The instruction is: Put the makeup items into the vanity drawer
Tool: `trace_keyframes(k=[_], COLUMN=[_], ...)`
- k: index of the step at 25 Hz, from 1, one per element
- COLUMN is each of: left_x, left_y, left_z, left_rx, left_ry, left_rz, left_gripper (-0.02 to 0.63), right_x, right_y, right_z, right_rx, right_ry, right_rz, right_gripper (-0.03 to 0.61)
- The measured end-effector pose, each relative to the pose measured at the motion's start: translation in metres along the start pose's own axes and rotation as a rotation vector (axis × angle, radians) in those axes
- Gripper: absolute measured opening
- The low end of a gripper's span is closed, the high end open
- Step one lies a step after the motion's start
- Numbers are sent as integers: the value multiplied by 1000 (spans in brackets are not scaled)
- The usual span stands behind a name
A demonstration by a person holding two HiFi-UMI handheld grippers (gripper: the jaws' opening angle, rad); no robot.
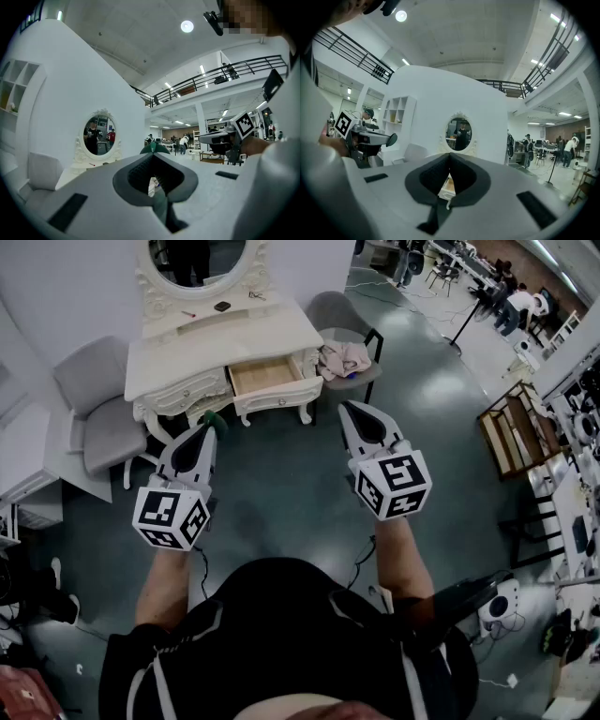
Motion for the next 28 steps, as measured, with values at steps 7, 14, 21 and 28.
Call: trace_keyframes(k=[7,14,21,28], left_x=[-7,-18,-39,-70], left_y=[-4,-6,-4,-6], left_z=[2,-1,-9,-17], left_rx=[6,10,3,7], left_ry=[-5,-14,-29,-40], left_rz=[3,-2,-12,-33], left_gripper=[3,3,3,3], right_x=[-7,-13,-25,-45], right_y=[3,9,30,54], right_z=[1,0,-1,-2], right_rx=[-7,5,-5,-20], right_ry=[-1,13,19,13], right_rz=[-5,-20,-13,-15], right_gripper=[5,6,6,6])
Point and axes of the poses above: the fingertips, and each gripper's own axes: y forward along the fingers, x to its right, z out of its top, the point moved 7 cm from there along -y, backward along the fingers, and after that the axes turned 7 degrees about z, right-handed, at the moved point
